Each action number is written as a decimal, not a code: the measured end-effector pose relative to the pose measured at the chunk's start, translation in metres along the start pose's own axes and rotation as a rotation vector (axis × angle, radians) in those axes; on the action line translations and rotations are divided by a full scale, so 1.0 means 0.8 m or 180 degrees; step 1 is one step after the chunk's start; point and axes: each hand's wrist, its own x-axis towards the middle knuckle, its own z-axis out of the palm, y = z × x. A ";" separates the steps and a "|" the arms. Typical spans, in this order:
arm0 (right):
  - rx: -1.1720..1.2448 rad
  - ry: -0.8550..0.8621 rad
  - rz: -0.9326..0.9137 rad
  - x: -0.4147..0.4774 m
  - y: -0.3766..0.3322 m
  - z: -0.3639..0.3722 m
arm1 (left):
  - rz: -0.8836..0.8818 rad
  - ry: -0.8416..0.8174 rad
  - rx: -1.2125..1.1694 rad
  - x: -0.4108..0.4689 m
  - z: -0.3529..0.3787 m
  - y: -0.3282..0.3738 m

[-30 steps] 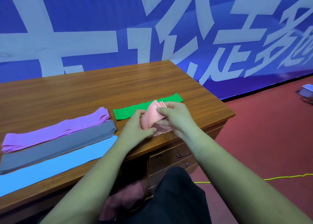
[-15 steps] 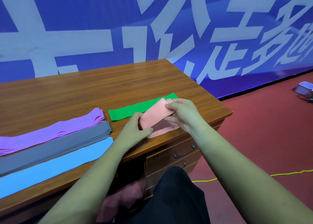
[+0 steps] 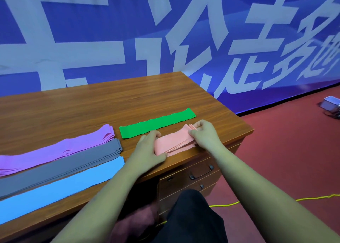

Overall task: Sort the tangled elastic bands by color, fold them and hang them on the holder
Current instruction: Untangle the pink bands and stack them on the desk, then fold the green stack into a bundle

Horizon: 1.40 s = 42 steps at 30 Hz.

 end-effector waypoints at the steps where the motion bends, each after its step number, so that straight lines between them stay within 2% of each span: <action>1: -0.0084 0.0027 -0.0016 0.001 0.002 0.001 | 0.0027 0.0006 0.0054 0.000 0.001 -0.002; 5: -0.0383 0.0158 -0.0049 -0.002 0.015 0.009 | 0.0273 0.0034 0.0241 -0.005 0.003 -0.006; 11: -0.0482 0.0395 -0.0451 -0.017 0.027 0.020 | 0.0374 0.0109 0.0522 -0.006 0.002 -0.021; 16: -0.0964 0.0538 -0.0709 -0.028 0.040 0.037 | 0.0427 0.0102 0.0795 -0.010 -0.001 -0.029; 21: -0.1018 0.0585 -0.0941 -0.030 0.018 0.034 | 0.0482 0.0201 0.0483 -0.011 -0.034 -0.039; 26: -0.1155 0.0197 -0.1288 -0.010 -0.039 0.052 | 0.0175 0.0587 0.0512 0.012 -0.080 -0.062; 32: -0.1492 -0.0681 -0.1663 0.009 -0.074 0.089 | -0.0442 0.0696 0.1109 0.049 -0.109 -0.090; 37: -0.1830 -0.1106 -0.1646 0.023 -0.073 0.108 | -0.0749 0.0210 0.1553 0.079 -0.116 -0.094; 42: -0.1901 -0.1148 -0.1773 0.028 -0.068 0.116 | -0.0835 -0.0277 0.1743 0.094 -0.116 -0.096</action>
